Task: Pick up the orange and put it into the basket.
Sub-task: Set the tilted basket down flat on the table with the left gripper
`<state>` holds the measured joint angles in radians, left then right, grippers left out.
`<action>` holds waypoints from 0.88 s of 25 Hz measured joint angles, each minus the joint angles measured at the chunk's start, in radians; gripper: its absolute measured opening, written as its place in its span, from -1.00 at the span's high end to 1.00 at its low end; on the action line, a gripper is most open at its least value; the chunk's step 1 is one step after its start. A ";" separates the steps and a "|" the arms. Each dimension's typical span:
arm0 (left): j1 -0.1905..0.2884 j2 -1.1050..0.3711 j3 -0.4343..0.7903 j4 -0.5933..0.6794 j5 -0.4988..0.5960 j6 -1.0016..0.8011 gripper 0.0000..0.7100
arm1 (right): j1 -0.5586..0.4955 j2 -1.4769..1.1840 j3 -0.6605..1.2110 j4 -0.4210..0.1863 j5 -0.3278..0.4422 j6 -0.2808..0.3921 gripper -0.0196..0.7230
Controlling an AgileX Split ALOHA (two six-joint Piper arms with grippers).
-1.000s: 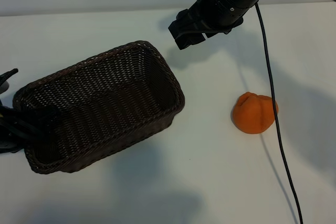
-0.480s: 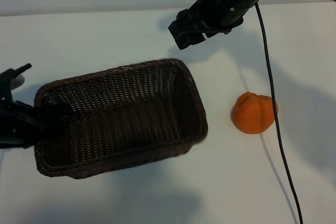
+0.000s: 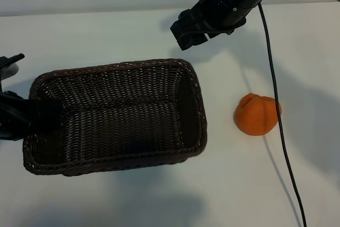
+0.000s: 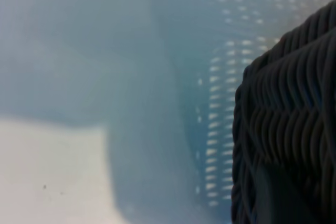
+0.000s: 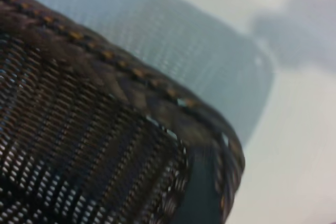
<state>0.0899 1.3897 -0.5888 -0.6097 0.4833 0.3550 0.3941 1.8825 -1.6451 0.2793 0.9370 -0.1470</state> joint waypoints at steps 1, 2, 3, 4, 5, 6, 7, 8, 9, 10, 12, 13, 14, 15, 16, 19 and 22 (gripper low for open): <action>0.000 0.000 -0.011 0.000 0.007 0.009 0.56 | 0.000 0.000 0.000 0.000 0.000 0.001 -0.66; 0.000 0.000 -0.022 -0.001 0.011 0.013 0.56 | 0.000 0.000 0.000 0.000 0.000 0.001 -0.66; 0.001 0.000 -0.033 -0.001 0.011 0.014 0.56 | 0.000 0.000 0.000 0.000 0.000 0.001 -0.66; 0.001 0.000 -0.043 -0.001 0.010 0.015 0.56 | 0.000 0.000 0.000 0.000 0.001 0.001 -0.66; 0.001 0.000 -0.054 0.000 0.009 0.016 0.56 | 0.000 0.000 0.000 0.000 0.001 0.001 -0.66; 0.001 0.000 -0.065 0.003 0.009 0.017 0.56 | 0.000 0.000 0.000 0.000 0.001 0.001 -0.66; 0.001 0.003 -0.074 0.007 0.009 0.017 0.56 | 0.000 0.000 0.000 0.000 0.002 0.001 -0.66; 0.001 0.011 -0.084 0.010 0.009 0.019 0.56 | 0.000 0.000 0.000 0.000 0.002 0.001 -0.66; 0.001 0.023 -0.094 0.012 0.010 0.019 0.56 | 0.000 0.000 0.000 0.000 0.002 0.001 -0.66; 0.001 0.037 -0.102 0.015 0.010 0.019 0.56 | 0.000 0.000 0.000 0.000 0.002 0.001 -0.66; 0.001 0.075 -0.116 0.022 0.010 0.019 0.56 | 0.000 0.000 0.000 0.000 0.003 0.001 -0.66; 0.001 0.096 -0.122 0.025 0.009 0.019 0.56 | 0.000 0.000 0.000 0.000 0.003 0.001 -0.66; 0.001 0.112 -0.129 0.026 0.008 0.019 0.56 | 0.000 0.000 0.000 0.000 0.003 0.001 -0.66; 0.001 0.131 -0.138 0.028 0.007 0.019 0.56 | 0.000 0.000 0.000 0.000 0.003 0.001 -0.66; 0.001 0.148 -0.150 0.030 0.006 0.020 0.56 | 0.000 0.000 0.000 0.000 0.004 0.001 -0.66; 0.001 0.191 -0.198 0.030 0.006 0.023 0.56 | 0.000 0.000 0.000 0.000 0.007 0.001 -0.66; 0.001 0.231 -0.246 0.030 0.006 0.025 0.56 | 0.000 0.000 0.000 0.000 0.010 0.001 -0.66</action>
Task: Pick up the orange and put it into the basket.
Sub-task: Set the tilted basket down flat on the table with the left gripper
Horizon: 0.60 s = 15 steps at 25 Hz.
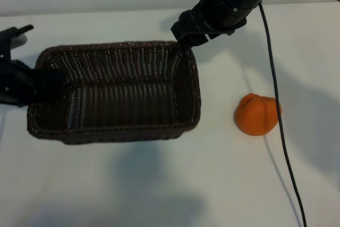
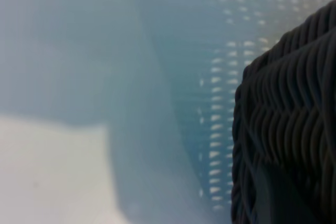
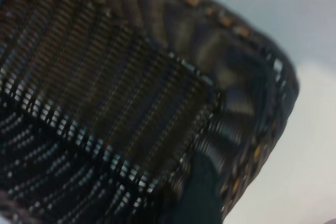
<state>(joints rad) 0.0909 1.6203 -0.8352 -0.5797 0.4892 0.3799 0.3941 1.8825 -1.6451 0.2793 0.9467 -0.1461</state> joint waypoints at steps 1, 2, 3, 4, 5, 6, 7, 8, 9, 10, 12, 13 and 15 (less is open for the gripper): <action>0.000 0.014 -0.016 -0.001 0.000 0.003 0.56 | 0.000 0.000 0.000 0.000 0.001 0.000 -0.66; 0.000 0.028 -0.032 -0.009 0.003 0.012 0.56 | 0.000 0.000 0.000 0.000 0.001 0.000 -0.66; 0.000 0.043 -0.044 -0.020 0.005 0.023 0.56 | 0.000 0.000 0.000 0.000 0.002 0.000 -0.66; 0.000 0.058 -0.056 -0.036 0.008 0.034 0.56 | 0.000 0.000 0.000 0.000 0.002 0.000 -0.66; -0.003 0.072 -0.067 -0.056 0.011 0.051 0.56 | 0.000 0.000 0.000 0.000 0.002 0.000 -0.66; -0.009 0.082 -0.077 -0.077 0.012 0.070 0.56 | 0.000 0.000 0.000 0.000 0.002 0.000 -0.66; -0.016 0.093 -0.085 -0.094 0.012 0.085 0.56 | 0.000 0.000 0.000 0.000 0.002 0.000 -0.66; -0.027 0.102 -0.093 -0.115 0.009 0.104 0.56 | 0.000 0.000 0.000 0.000 0.002 0.000 -0.66; -0.039 0.111 -0.101 -0.133 0.006 0.115 0.56 | 0.000 0.000 0.000 0.000 0.002 0.000 -0.66; -0.051 0.119 -0.108 -0.147 0.003 0.122 0.56 | 0.000 0.000 0.000 0.000 0.002 0.000 -0.66; -0.070 0.140 -0.125 -0.167 -0.001 0.125 0.56 | 0.000 0.000 0.000 0.000 0.003 0.000 -0.66; -0.080 0.150 -0.135 -0.173 -0.004 0.127 0.56 | 0.000 0.000 0.000 0.000 0.004 0.000 -0.66; -0.093 0.177 -0.153 -0.176 -0.009 0.127 0.56 | 0.000 0.000 0.000 0.000 0.005 0.000 -0.66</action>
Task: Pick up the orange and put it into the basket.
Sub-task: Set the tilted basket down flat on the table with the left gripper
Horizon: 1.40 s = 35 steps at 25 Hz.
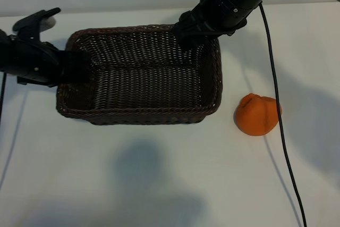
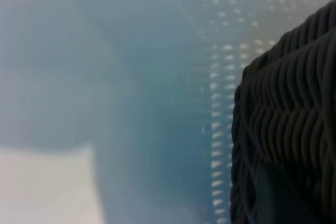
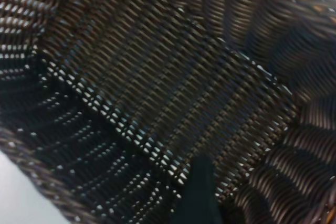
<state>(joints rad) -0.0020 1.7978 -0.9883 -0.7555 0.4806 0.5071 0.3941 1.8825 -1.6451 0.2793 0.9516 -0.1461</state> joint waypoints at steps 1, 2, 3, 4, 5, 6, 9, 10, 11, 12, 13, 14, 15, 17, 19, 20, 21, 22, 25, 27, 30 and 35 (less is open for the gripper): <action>-0.005 0.014 -0.010 0.000 -0.005 -0.002 0.56 | 0.000 0.000 0.000 0.000 0.002 0.000 -0.66; -0.008 0.025 -0.019 0.000 -0.011 -0.007 0.56 | 0.000 0.000 0.000 0.000 0.004 0.000 -0.66; -0.010 0.035 -0.028 0.000 -0.015 -0.013 0.56 | 0.000 0.000 0.000 0.000 0.004 0.000 -0.66; -0.010 0.043 -0.035 -0.001 -0.019 -0.019 0.56 | 0.000 0.000 0.000 0.000 0.004 0.000 -0.66; -0.010 0.046 -0.038 -0.001 -0.026 -0.028 0.56 | 0.000 0.000 0.000 0.000 0.006 0.000 -0.66; -0.010 0.048 -0.038 -0.001 -0.036 -0.040 0.56 | 0.000 0.000 0.000 0.000 0.006 0.000 -0.66; -0.010 0.049 -0.039 -0.001 -0.065 -0.062 0.56 | 0.000 0.000 0.000 0.000 0.008 0.000 -0.66; -0.010 0.049 -0.039 -0.001 -0.068 -0.065 0.56 | 0.000 0.000 0.000 0.000 0.008 0.000 -0.66; -0.010 0.049 -0.039 -0.001 -0.069 -0.068 0.56 | 0.000 0.000 0.000 0.000 0.008 0.000 -0.66; -0.010 0.050 -0.040 -0.001 -0.070 -0.068 0.56 | 0.000 0.000 0.000 0.000 0.008 0.000 -0.66; -0.010 0.056 -0.040 -0.002 -0.070 -0.068 0.56 | 0.000 0.000 0.000 0.000 0.010 0.000 -0.66; -0.010 0.063 -0.040 -0.003 -0.070 -0.068 0.56 | 0.000 0.000 0.000 0.000 0.010 0.000 -0.66; -0.010 0.070 -0.041 -0.003 -0.068 -0.068 0.56 | 0.000 0.000 0.000 0.000 0.010 0.000 -0.66; -0.015 0.083 -0.041 -0.003 -0.066 -0.068 0.56 | 0.000 0.000 0.000 0.000 0.011 0.000 -0.66; -0.032 0.084 -0.043 -0.003 -0.067 -0.065 0.56 | 0.000 0.000 0.000 0.000 0.011 0.000 -0.66; -0.045 0.084 -0.044 -0.003 -0.069 -0.061 0.56 | 0.000 0.000 0.000 0.000 0.011 0.000 -0.66; -0.056 0.086 -0.045 -0.005 -0.072 -0.060 0.56 | 0.000 0.000 0.000 0.000 0.011 0.000 -0.66; -0.068 0.088 -0.045 -0.006 -0.073 -0.059 0.56 | 0.000 0.000 0.000 0.000 0.011 0.000 -0.66; -0.086 0.091 -0.046 -0.018 -0.077 -0.059 0.56 | 0.000 0.000 0.000 0.000 0.011 0.000 -0.66; -0.088 0.094 -0.046 -0.025 -0.077 -0.059 0.56 | 0.000 0.000 0.000 0.000 0.013 0.000 -0.66; -0.088 0.094 -0.046 -0.028 -0.074 -0.059 0.49 | 0.000 0.000 0.000 0.000 0.014 0.000 -0.66; -0.088 0.094 -0.046 -0.047 -0.052 -0.059 -0.41 | 0.000 0.000 0.000 0.000 0.014 0.000 -0.66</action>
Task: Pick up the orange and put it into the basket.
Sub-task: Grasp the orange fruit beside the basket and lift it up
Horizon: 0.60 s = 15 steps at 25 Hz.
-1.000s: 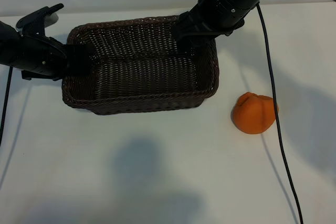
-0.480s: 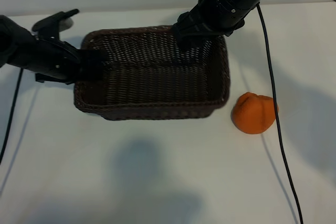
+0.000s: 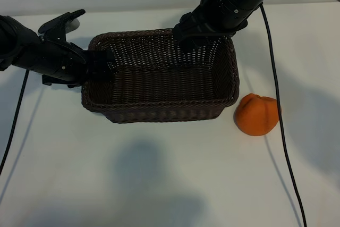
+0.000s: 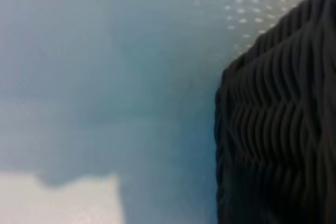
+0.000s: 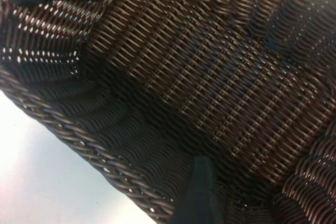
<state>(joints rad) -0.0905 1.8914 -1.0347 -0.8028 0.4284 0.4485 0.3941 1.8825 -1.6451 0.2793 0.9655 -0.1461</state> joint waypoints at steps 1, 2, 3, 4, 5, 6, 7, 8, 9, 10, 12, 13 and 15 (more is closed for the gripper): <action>0.000 0.000 0.000 -0.002 0.002 0.000 -0.60 | 0.000 0.000 0.000 0.000 0.000 0.000 -0.66; 0.000 0.000 0.000 -0.002 0.004 0.000 -0.72 | 0.000 0.000 0.000 0.000 0.000 0.000 -0.66; 0.000 0.000 0.000 -0.003 0.005 -0.004 -0.78 | 0.000 0.000 0.000 0.000 0.000 0.000 -0.66; 0.000 0.000 0.000 -0.005 0.006 -0.004 -0.81 | 0.000 0.000 0.000 0.000 0.000 0.000 -0.66; 0.000 0.000 0.000 -0.005 0.008 -0.004 -0.82 | 0.000 0.000 0.000 0.000 0.000 0.000 -0.66; 0.000 0.000 0.000 -0.005 0.011 -0.004 -0.82 | 0.000 0.000 0.000 0.000 0.000 0.000 -0.66; 0.000 0.000 0.000 -0.005 0.014 -0.004 -0.81 | 0.000 0.000 0.000 0.000 0.000 0.000 -0.66; 0.000 -0.001 0.000 -0.005 0.016 -0.004 -0.80 | 0.000 0.000 0.000 0.000 0.000 0.000 -0.66; 0.000 -0.005 0.000 -0.005 0.021 -0.004 -0.79 | 0.000 0.000 0.000 0.000 0.000 0.000 -0.66; 0.000 -0.010 0.000 -0.005 0.026 -0.004 -0.77 | 0.000 0.000 0.000 0.000 0.000 0.000 -0.66; 0.000 -0.030 0.000 -0.005 0.038 -0.004 -0.75 | 0.000 0.000 0.000 0.000 0.000 0.000 -0.66; 0.000 -0.042 0.000 -0.005 0.042 -0.004 -0.75 | 0.000 0.000 0.000 0.000 0.000 0.000 -0.66; 0.000 -0.073 0.000 -0.003 0.054 -0.004 -0.74 | 0.000 0.000 0.000 0.000 0.000 0.000 -0.66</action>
<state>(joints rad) -0.0905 1.8182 -1.0347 -0.8056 0.4825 0.4448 0.3941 1.8825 -1.6451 0.2793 0.9655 -0.1461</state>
